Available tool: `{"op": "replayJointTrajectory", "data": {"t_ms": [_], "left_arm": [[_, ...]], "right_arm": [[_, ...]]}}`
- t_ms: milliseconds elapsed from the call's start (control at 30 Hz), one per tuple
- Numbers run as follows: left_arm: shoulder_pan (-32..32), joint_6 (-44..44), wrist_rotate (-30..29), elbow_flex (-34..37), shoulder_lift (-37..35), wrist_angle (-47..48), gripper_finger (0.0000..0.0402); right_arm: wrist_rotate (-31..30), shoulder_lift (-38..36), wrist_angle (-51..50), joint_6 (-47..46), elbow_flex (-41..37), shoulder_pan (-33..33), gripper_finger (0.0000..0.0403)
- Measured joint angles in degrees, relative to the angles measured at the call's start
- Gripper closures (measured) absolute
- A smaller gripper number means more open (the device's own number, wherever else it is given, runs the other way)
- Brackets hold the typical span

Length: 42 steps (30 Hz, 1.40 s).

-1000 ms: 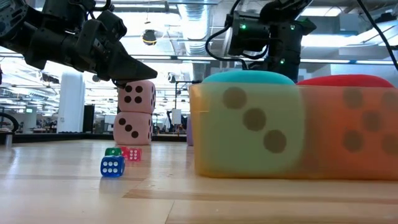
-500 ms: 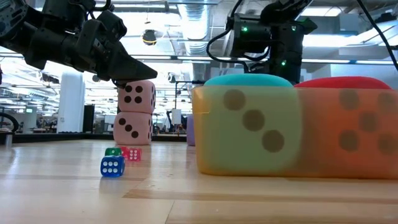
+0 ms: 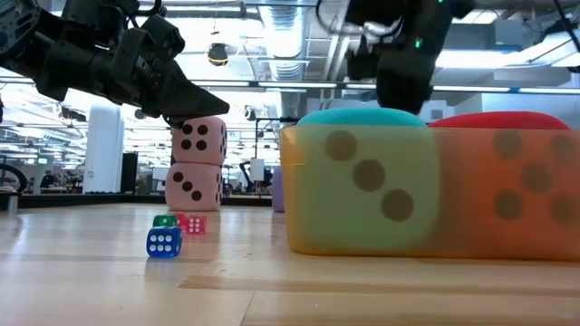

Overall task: Pick & Place Dice
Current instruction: Put the top large pink dice into the orange bin

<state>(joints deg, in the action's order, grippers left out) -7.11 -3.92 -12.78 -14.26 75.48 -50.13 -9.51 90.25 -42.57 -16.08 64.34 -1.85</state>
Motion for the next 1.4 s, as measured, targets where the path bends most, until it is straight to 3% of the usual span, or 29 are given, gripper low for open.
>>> {"op": "replayJointTrajectory", "data": {"t_ms": [300,567,900,1233,1400], "left_arm": [[0.02,0.02,-0.02,0.00,0.00,0.28,0.0402],[0.00,0.02,-0.01,0.00,0.00,1.82,0.0402],[0.02,0.02,-0.02,0.00,0.00,1.70,0.0402],[0.02,0.02,-0.02,0.00,0.00,1.68,0.0402],[0.19,0.17,-0.02,0.00,0.00,1.05,0.0402]], "right_arm": [[-8.50,-9.13,4.94,8.00,0.00,0.00,0.0403],[-10.44,-14.07,4.95,12.15,-0.89,-0.13,0.0403],[-12.03,-24.35,18.77,16.44,-14.58,0.71,0.0403],[-11.44,-36.04,39.40,30.39,-29.89,1.40,0.0403],[-11.44,-40.95,39.91,32.63,-32.57,3.09,0.0403]]}}
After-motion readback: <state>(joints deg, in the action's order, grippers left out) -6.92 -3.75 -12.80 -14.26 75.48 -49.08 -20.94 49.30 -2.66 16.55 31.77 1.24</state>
